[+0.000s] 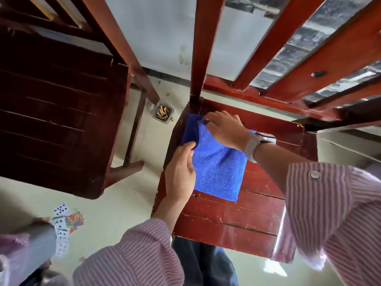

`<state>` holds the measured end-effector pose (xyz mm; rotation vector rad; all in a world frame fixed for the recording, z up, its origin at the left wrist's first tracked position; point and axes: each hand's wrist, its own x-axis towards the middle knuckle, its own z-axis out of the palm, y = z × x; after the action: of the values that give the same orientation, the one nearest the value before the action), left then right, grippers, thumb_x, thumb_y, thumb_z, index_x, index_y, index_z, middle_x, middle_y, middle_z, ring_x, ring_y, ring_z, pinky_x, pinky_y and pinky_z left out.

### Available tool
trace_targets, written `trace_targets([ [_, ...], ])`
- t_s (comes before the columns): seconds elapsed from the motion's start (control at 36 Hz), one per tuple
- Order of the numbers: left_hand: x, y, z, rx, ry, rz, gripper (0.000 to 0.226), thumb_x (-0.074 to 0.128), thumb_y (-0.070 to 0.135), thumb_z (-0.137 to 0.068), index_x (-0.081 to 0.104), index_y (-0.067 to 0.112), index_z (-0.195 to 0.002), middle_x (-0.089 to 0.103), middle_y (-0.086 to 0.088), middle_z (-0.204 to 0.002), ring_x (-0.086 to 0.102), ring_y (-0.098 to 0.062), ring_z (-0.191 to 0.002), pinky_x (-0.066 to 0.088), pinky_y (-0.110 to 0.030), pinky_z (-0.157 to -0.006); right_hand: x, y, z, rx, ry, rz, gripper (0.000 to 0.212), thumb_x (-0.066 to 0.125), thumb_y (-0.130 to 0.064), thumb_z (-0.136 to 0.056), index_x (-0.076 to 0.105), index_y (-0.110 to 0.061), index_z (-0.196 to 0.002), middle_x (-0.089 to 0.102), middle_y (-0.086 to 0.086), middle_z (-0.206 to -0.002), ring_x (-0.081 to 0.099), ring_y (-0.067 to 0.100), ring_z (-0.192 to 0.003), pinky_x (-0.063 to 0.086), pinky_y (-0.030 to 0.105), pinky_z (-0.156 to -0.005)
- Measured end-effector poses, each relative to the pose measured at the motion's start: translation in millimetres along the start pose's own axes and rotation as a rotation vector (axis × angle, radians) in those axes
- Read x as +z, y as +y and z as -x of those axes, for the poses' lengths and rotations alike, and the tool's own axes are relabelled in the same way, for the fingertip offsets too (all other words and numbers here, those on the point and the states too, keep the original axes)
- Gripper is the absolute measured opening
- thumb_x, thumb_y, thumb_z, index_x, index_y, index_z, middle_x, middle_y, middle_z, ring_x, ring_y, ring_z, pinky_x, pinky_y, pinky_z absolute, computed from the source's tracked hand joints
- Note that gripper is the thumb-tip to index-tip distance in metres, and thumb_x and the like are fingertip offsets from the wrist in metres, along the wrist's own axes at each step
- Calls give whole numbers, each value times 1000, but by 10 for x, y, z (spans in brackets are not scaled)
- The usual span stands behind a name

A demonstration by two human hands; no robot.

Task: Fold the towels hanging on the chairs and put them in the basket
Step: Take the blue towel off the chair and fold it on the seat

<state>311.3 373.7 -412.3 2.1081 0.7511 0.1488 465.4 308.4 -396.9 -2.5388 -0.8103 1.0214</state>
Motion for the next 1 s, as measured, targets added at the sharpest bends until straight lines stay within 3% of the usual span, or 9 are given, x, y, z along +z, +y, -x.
trace_targets([
  [0.08, -15, -13, 2, 19, -1, -3, 27, 29, 28, -90, 45, 29, -112, 64, -9, -98, 54, -13, -87, 45, -30, -78, -52, -20, -26, 6, -28, -29, 34, 24, -29, -91, 48, -23, -115, 59, 2, -103, 45, 24, -112, 24, 44, -96],
  [0.19, -27, -30, -1, 26, -45, -15, 33, 27, 29, -89, 45, 30, -117, 62, -7, -95, 54, -14, -83, 45, -28, -74, -92, -11, -47, 7, -49, -34, 29, 38, -27, -92, 53, -23, -117, 60, 1, -119, 49, 23, -115, 24, 42, -100],
  [0.31, -35, -28, -10, -43, -14, -35, 39, 35, 27, -93, 54, 9, -122, 65, -11, -112, 59, -20, -99, 40, -22, -81, -90, -37, -31, -47, 91, -170, 22, 48, -20, -88, 60, -17, -106, 63, 2, -110, 55, 26, -104, 36, 45, -98],
  [0.42, -46, -79, -17, -197, -41, -64, 32, 46, 17, -94, 51, 3, -123, 64, -16, -113, 60, -34, -101, 38, -30, -80, -29, -88, -56, -87, 188, -249, 19, 49, -13, -87, 59, -14, -102, 60, 4, -109, 55, 25, -99, 40, 46, -93],
  [0.58, -120, -170, 105, -325, -37, -151, 26, 49, 20, -93, 54, 7, -115, 66, -14, -103, 60, -34, -95, 43, -37, -75, 125, -127, -118, -127, 263, -189, 19, 49, -15, -89, 58, -17, -105, 59, -2, -111, 52, 18, -105, 29, 35, -87],
  [0.72, -121, -183, 101, -350, -39, -229, 25, 49, 25, -93, 54, 9, -112, 65, -11, -104, 59, -31, -97, 41, -36, -75, 272, -122, -189, -66, 335, 45, 24, 45, -25, -92, 57, -23, -112, 57, -3, -115, 46, 22, -111, 26, 38, -90],
  [0.81, -120, -170, 62, -368, -46, -299, 27, 49, 26, -93, 53, 9, -114, 63, -11, -107, 58, -31, -99, 43, -38, -75, 308, -127, -144, -18, 391, 63, 32, 45, -26, -91, 54, -20, -121, 55, 2, -120, 44, 25, -115, 25, 39, -93],
  [0.92, -131, -197, 43, -121, 31, -390, 29, 54, 11, -86, 54, 3, -114, 58, -17, -107, 56, -34, -100, 48, -42, -80, 305, -138, 167, -118, 576, -120, 36, 37, -14, -86, 59, -7, -115, 57, 13, -113, 53, 31, -102, 37, 41, -91],
  [1.0, -115, -162, 34, 168, -45, -516, 41, 41, 9, -86, 46, 4, -126, 50, -18, -128, 47, -33, -120, 41, -41, -97, 451, -25, 493, -167, 582, -170, 42, 33, -5, -81, 58, -1, -115, 54, 19, -118, 50, 34, -111, 35, 48, -104],
])
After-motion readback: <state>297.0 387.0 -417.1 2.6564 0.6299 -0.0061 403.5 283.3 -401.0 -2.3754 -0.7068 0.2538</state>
